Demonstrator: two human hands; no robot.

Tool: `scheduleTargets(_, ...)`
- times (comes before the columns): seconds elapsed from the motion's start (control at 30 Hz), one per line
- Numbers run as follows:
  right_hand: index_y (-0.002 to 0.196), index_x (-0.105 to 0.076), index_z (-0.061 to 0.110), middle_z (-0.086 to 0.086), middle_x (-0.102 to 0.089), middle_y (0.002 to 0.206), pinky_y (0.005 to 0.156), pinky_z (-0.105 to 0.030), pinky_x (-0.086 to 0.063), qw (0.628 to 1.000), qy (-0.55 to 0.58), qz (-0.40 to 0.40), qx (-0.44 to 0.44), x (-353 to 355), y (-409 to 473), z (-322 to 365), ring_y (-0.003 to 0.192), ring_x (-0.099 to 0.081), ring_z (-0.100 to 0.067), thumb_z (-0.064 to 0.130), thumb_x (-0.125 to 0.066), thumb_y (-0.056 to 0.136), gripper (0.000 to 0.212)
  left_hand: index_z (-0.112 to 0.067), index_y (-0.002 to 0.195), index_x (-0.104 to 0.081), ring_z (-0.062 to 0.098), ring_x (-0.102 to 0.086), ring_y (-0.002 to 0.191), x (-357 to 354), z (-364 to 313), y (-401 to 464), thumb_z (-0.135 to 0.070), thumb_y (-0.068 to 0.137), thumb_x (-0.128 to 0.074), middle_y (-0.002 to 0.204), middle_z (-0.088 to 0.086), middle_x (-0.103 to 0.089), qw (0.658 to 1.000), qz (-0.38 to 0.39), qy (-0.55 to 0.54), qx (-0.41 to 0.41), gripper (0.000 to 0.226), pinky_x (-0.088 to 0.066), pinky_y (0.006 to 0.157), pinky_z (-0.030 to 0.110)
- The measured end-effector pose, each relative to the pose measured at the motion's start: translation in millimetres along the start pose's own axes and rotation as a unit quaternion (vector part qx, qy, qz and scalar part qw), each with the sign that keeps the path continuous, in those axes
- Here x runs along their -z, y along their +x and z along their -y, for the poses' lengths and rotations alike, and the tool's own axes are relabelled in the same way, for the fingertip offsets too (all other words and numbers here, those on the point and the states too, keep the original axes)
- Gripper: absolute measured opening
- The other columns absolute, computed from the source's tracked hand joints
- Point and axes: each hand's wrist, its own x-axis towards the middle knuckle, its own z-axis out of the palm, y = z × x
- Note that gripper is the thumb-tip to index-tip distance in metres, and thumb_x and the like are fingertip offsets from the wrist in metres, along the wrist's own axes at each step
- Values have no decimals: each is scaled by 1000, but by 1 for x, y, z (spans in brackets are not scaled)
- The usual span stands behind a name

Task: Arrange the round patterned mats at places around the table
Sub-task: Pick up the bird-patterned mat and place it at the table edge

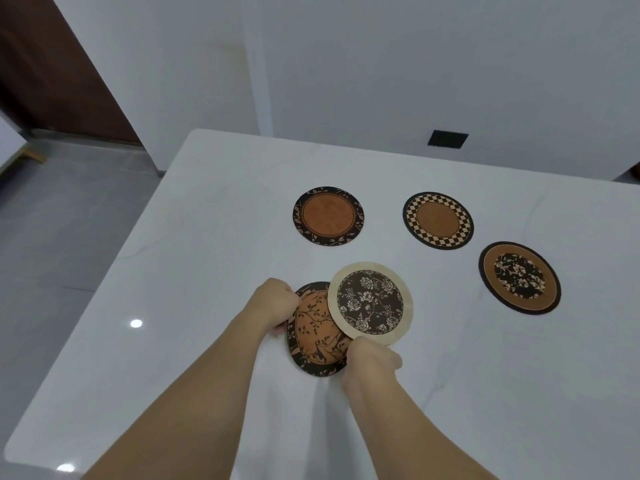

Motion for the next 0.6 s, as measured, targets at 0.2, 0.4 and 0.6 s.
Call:
scheduleTargets(0.2, 77, -49, 10, -4, -46, 71, 45, -22, -31, 997, -30, 58, -35, 12, -17, 14, 56, -37, -14, -4, -41, 87, 19, -1, 71, -59, 14, -47, 27, 28, 12, -51, -4, 89, -55, 39, 7, -53, 975, -27, -198, 95, 19, -40, 34, 18)
scheduleTargets(0.4, 86, -51, 5, -8, -48, 65, 41, -22, -33, 955, -239, 171, 46, 41, -39, 8, 49, -40, -14, 0, -47, 92, 9, -4, 84, -66, 11, -54, 36, 33, 56, -117, -18, 92, -61, 60, 6, -64, 977, -42, -198, 71, 16, -46, 39, 21)
scheduleTargets(0.6, 69, -51, 9, -16, -59, 75, 57, -30, -48, 882, -399, 201, 148, 80, -42, -28, 63, -55, -25, 8, -50, 93, 25, -4, 90, -71, 17, -52, 58, -13, 104, -140, -22, 91, -65, 75, 8, -65, 985, -45, -149, 74, 20, -42, 55, 25)
